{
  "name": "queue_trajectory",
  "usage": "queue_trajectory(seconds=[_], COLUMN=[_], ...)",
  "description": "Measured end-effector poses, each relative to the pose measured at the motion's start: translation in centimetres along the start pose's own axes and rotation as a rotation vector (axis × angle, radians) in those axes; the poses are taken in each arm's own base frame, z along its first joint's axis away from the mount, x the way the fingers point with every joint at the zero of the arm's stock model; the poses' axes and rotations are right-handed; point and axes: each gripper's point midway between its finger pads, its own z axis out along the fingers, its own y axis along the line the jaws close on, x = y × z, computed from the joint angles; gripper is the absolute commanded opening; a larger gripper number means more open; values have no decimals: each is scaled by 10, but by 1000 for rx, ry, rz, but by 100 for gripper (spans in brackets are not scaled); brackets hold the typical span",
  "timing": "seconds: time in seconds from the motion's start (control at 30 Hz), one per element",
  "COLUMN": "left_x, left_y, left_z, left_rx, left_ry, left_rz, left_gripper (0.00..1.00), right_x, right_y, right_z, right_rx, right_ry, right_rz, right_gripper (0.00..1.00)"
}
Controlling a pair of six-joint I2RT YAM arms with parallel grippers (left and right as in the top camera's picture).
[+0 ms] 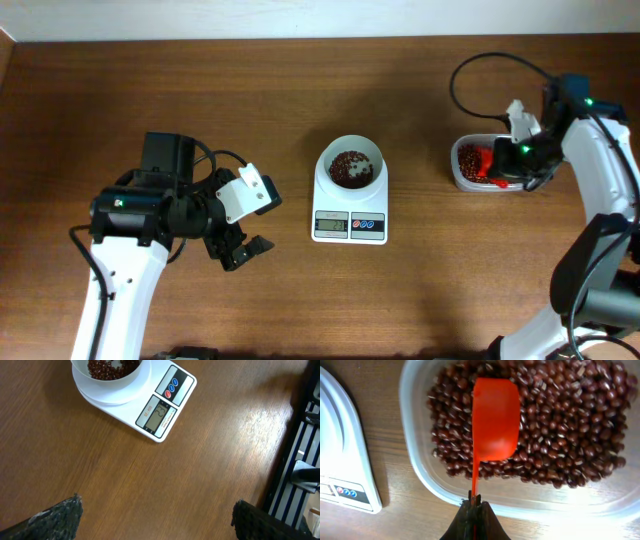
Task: Scoop and weigh 50g on scale
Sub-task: 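Drag the scoop through the beans to fill it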
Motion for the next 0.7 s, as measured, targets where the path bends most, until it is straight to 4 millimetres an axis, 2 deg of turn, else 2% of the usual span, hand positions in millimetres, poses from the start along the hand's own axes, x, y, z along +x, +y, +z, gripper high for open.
queue_trajectory(seconds=[0.2,0.53,0.7], left_x=[0,0,0], left_y=[0,0,0], left_z=[0,0,0], left_rx=[0,0,0], left_ry=[0,0,0], left_rz=[0,0,0], left_gripper=[99,99,99], right_x=[1,-4,1], right_y=[-11,-14,-16], right_z=[-8,-23,-30], right_rx=[-112,-302,-351], right_ry=[-36,-116,-121], right_rz=[82,124,139], right_gripper=[4,4,4])
